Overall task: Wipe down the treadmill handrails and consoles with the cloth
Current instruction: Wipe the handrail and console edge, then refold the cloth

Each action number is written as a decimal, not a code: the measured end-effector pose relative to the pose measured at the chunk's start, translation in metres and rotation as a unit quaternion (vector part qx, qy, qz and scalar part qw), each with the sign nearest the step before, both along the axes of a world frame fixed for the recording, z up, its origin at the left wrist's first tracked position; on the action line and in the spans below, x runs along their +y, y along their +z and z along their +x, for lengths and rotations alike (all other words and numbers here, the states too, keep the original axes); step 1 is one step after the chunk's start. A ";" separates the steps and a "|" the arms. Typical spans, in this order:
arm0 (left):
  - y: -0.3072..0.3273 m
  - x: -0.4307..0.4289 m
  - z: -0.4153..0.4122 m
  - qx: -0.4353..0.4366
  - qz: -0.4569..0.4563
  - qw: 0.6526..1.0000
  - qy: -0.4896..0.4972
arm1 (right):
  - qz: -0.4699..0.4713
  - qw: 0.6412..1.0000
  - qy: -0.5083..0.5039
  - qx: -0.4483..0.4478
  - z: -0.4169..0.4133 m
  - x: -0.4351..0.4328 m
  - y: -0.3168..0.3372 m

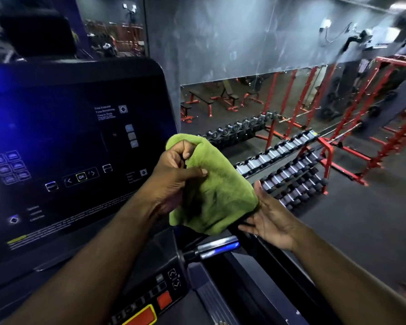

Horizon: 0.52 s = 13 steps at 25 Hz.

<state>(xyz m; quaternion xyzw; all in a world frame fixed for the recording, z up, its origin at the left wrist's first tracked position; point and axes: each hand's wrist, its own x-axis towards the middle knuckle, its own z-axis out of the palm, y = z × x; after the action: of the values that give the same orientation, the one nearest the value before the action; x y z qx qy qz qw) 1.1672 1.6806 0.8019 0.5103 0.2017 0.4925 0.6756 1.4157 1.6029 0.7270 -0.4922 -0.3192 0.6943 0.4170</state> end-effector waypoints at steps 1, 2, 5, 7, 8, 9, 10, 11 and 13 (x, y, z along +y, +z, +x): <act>0.004 0.001 -0.002 -0.003 -0.003 1.000 -0.009 | 0.009 0.999 0.005 0.041 -0.008 0.003 0.002; 0.006 0.000 -0.004 -0.004 -0.008 1.000 -0.013 | 0.018 0.996 0.006 0.087 -0.013 0.005 0.004; 0.005 0.006 -0.011 0.036 -0.022 0.999 0.016 | 0.050 0.982 0.018 0.181 -0.017 0.017 0.018; 0.000 0.012 -0.014 0.051 -0.056 0.994 0.077 | 0.090 0.978 -0.028 0.184 -0.015 0.031 0.023; -0.003 0.015 -0.014 0.039 -0.085 0.988 0.119 | 0.113 0.978 -0.067 0.162 -0.011 0.038 0.024; -0.006 0.019 -0.012 0.019 -0.116 0.980 0.161 | 0.134 0.978 -0.098 0.129 -0.008 0.044 0.025; -0.010 0.022 -0.008 0.007 -0.142 0.970 0.198 | 0.151 0.978 -0.115 0.084 -0.005 0.048 0.025; -0.016 0.025 -0.004 0.010 -0.158 0.961 0.229 | 0.165 0.978 -0.123 0.037 -0.001 0.053 0.025; -0.025 0.029 0.005 0.033 -0.164 0.952 0.255 | 0.182 0.971 -0.151 -0.021 0.012 0.062 0.018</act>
<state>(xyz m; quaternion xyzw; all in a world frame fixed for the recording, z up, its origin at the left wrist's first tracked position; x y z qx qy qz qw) 1.1724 1.7094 0.7771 0.3400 0.4256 0.5907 0.5952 1.4273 1.6650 0.7452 -0.4649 -0.3712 0.5430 0.5926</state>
